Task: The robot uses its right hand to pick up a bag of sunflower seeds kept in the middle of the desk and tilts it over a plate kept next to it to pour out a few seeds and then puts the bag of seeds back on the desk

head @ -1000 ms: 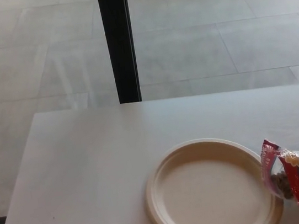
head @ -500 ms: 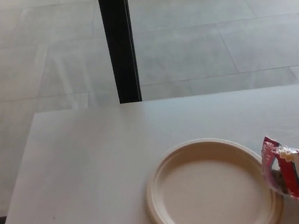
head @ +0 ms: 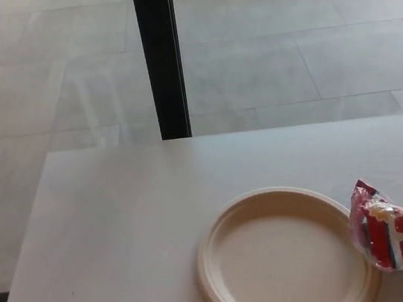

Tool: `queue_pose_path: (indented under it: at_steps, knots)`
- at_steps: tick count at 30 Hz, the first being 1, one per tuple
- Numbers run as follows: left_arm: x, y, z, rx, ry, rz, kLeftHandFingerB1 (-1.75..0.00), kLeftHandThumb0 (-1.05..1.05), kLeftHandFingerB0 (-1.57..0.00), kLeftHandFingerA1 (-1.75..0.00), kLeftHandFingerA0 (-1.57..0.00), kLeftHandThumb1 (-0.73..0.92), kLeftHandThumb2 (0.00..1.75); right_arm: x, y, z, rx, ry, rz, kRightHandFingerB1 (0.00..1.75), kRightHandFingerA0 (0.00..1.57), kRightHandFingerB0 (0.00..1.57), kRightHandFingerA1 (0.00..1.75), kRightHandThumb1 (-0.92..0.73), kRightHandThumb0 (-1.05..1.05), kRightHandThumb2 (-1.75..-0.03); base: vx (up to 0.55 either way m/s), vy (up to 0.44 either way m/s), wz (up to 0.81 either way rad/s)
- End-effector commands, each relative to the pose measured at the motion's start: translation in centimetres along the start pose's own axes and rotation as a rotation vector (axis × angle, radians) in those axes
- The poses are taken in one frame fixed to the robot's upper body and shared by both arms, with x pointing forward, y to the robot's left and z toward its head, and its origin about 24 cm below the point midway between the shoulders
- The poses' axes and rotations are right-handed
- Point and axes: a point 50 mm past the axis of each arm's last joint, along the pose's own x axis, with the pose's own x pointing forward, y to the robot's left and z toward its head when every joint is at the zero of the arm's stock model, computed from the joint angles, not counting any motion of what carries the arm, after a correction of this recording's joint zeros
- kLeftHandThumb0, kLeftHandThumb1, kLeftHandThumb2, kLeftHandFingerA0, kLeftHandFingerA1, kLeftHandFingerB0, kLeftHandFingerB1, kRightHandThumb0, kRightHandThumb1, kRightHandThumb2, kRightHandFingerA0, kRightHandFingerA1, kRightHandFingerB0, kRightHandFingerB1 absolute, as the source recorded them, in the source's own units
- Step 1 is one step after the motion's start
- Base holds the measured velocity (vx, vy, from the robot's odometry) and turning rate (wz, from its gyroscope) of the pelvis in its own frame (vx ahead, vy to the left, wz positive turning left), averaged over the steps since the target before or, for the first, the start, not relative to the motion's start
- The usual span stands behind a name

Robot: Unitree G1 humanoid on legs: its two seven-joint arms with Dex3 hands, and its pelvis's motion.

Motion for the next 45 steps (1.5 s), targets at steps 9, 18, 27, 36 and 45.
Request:
queue_pose_path:
  at_steps: [9,18,27,36,45]
  knots:
    - [-0.2,0.8,-0.1,0.030,0.005,0.021,-0.33,-0.76,-0.36,-0.52,-0.49,0.79,0.64,-1.1,2.9,1.0,0.028,-0.089,-0.077,1.58,0.79,0.68,1.75,-0.72,-0.17,-0.99,0.00,0.000,0.00]
    - [-0.2,0.9,-0.3,0.025,0.021,0.025,-0.33,-0.78,-0.36,-0.55,-0.52,0.78,0.64,-1.8,2.6,0.8,0.107,-0.127,-0.251,1.61,0.80,0.68,1.75,-0.67,-0.15,-1.06,0.00,0.000,0.00]
    - [-0.3,1.1,-0.3,0.004,0.022,0.041,-0.50,-0.77,-0.32,-0.62,-0.49,0.62,1.01,-1.8,1.1,0.2,0.129,-0.134,-0.308,1.60,0.78,0.65,1.75,-0.71,-0.16,-1.00,0.00,0.000,0.00]
    - [-0.2,1.2,0.0,0.036,0.016,0.030,-0.34,-0.75,-0.36,-0.53,-0.49,0.79,0.64,-0.9,-1.3,1.2,0.074,-0.182,-0.286,1.60,0.76,0.65,1.75,-0.60,-0.15,-1.10,0.00,0.000,0.00]
    - [-0.3,1.3,-0.1,0.038,0.018,0.037,-0.34,-0.77,-0.39,-0.52,-0.49,0.80,0.65,0.7,-3.7,3.5,-0.070,-0.253,-0.259,1.52,0.83,0.71,1.72,-0.61,-0.18,-1.05,0.00,0.000,0.00]
